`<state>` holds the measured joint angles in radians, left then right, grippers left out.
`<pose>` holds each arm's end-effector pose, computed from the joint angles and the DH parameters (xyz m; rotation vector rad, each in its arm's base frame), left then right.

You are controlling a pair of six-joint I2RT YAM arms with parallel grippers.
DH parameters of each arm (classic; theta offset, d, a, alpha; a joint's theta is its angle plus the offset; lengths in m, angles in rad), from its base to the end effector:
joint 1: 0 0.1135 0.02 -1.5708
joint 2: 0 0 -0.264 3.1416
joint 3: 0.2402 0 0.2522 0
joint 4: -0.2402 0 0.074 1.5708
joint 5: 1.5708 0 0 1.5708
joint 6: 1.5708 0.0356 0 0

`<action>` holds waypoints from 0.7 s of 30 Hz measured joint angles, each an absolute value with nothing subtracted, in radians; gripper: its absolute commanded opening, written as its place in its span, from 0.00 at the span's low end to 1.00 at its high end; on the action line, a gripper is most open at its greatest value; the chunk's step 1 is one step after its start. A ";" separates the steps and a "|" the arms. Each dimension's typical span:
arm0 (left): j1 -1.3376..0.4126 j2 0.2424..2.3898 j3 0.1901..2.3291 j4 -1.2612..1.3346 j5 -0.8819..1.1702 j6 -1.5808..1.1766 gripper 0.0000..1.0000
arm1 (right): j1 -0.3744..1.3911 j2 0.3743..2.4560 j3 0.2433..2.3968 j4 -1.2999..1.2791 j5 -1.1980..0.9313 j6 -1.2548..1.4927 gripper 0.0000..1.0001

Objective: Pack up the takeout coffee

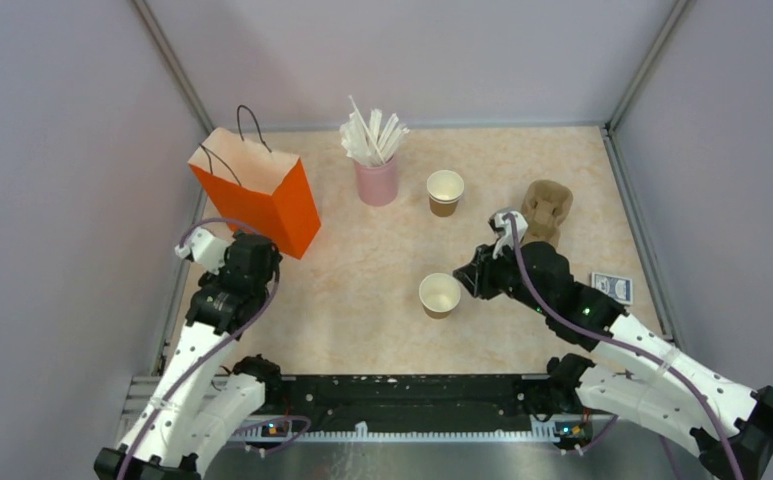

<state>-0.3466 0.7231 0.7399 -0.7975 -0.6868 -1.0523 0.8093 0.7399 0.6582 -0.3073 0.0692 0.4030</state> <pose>0.1376 -0.0257 0.2808 -1.0306 1.8827 0.0110 0.1228 0.1253 0.2898 -0.3634 1.9980 0.7182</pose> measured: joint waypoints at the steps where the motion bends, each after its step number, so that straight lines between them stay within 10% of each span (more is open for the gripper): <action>1: -0.296 0.723 0.740 -0.796 -0.669 -1.049 0.83 | 0.809 0.740 0.658 -0.308 0.065 0.403 0.29; 21: -0.027 0.912 0.773 -0.991 -0.684 -1.340 0.97 | 0.810 0.748 0.751 -0.433 -0.019 0.337 0.27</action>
<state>-0.0269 0.9115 0.7734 -0.9909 -0.6838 -1.3399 0.8097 0.7475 0.7506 -0.4328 -0.0189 0.3374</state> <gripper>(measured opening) 0.968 0.271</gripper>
